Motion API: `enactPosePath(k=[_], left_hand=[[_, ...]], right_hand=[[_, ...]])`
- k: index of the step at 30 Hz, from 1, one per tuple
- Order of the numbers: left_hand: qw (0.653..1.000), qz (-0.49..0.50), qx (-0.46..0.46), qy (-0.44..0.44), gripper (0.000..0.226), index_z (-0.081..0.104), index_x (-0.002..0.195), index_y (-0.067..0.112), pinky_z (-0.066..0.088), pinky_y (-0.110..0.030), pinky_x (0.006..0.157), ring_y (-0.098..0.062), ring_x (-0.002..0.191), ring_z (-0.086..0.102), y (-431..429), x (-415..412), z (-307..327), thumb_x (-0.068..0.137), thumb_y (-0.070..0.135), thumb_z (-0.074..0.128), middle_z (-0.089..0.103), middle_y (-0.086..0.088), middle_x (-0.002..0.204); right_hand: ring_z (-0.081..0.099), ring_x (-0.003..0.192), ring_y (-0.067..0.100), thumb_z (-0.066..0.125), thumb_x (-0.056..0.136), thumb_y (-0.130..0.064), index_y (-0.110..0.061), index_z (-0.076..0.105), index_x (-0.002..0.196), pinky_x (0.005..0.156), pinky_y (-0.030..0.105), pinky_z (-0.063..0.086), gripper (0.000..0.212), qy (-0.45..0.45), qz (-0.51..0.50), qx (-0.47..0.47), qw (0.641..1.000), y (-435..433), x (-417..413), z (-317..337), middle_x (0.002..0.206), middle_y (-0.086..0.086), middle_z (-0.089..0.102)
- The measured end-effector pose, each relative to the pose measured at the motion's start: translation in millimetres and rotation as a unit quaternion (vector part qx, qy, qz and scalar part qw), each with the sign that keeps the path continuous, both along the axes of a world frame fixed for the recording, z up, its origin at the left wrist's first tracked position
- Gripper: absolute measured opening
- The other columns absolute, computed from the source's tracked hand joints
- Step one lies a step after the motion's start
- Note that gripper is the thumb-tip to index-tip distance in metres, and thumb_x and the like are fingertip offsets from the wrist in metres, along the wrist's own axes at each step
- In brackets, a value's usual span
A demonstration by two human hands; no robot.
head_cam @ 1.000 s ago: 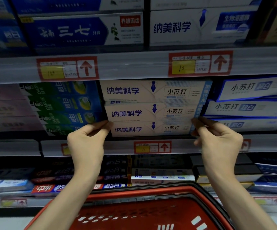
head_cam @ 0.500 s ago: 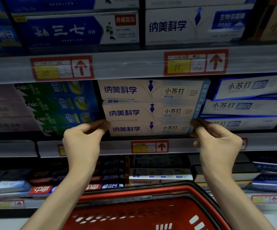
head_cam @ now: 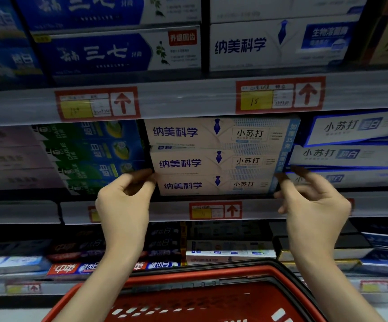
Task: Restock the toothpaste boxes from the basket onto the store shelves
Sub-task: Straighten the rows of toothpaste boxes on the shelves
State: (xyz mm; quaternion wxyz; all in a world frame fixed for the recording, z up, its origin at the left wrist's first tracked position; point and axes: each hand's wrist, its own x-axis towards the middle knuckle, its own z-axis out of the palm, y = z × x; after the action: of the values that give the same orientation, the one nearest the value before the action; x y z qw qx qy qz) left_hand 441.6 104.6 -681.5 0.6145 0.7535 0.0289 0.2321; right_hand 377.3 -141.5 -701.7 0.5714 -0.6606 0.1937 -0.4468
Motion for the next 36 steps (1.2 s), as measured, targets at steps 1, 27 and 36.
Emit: enactPosePath(k=[1, 27, 36], left_hand=[[1.000, 0.002, 0.009, -0.014, 0.017, 0.081, 0.105, 0.028, 0.053, -0.021, 0.071, -0.004, 0.073, 0.069, 0, -2, 3, 0.092, 0.019, 0.077, 0.077, 0.010, 0.079], [0.996, 0.028, 0.032, -0.078, 0.013, 0.079, 0.101, 0.024, 0.039, -0.028, 0.048, -0.008, 0.046, 0.041, -13, 6, 31, 0.091, 0.017, 0.076, 0.059, 0.000, 0.057], [0.997, 0.034, 0.002, -0.069, 0.016, 0.079, 0.100, 0.028, 0.041, -0.030, 0.047, -0.015, 0.048, 0.048, -9, 6, 30, 0.090, 0.016, 0.077, 0.062, -0.006, 0.055]], right_hand=[[0.062, 0.050, 0.027, 0.076, 0.094, -0.017, -0.014, 0.073, 0.119, 0.062, 0.035, 0.056, 0.025, -0.010, -0.004, -0.006, 1.000, 1, -2, 4, 0.066, 0.002, 0.073], [0.042, 0.039, 0.010, 0.068, 0.099, -0.012, -0.012, 0.074, 0.084, 0.041, 0.020, 0.036, 0.016, -0.049, 0.116, 0.048, 0.991, -1, 11, 51, 0.052, 0.004, 0.059], [0.046, 0.044, 0.014, 0.074, 0.096, -0.021, -0.031, 0.074, 0.086, 0.046, 0.025, 0.041, 0.013, -0.051, 0.074, 0.020, 0.996, 0, 9, 49, 0.055, 0.005, 0.065]])
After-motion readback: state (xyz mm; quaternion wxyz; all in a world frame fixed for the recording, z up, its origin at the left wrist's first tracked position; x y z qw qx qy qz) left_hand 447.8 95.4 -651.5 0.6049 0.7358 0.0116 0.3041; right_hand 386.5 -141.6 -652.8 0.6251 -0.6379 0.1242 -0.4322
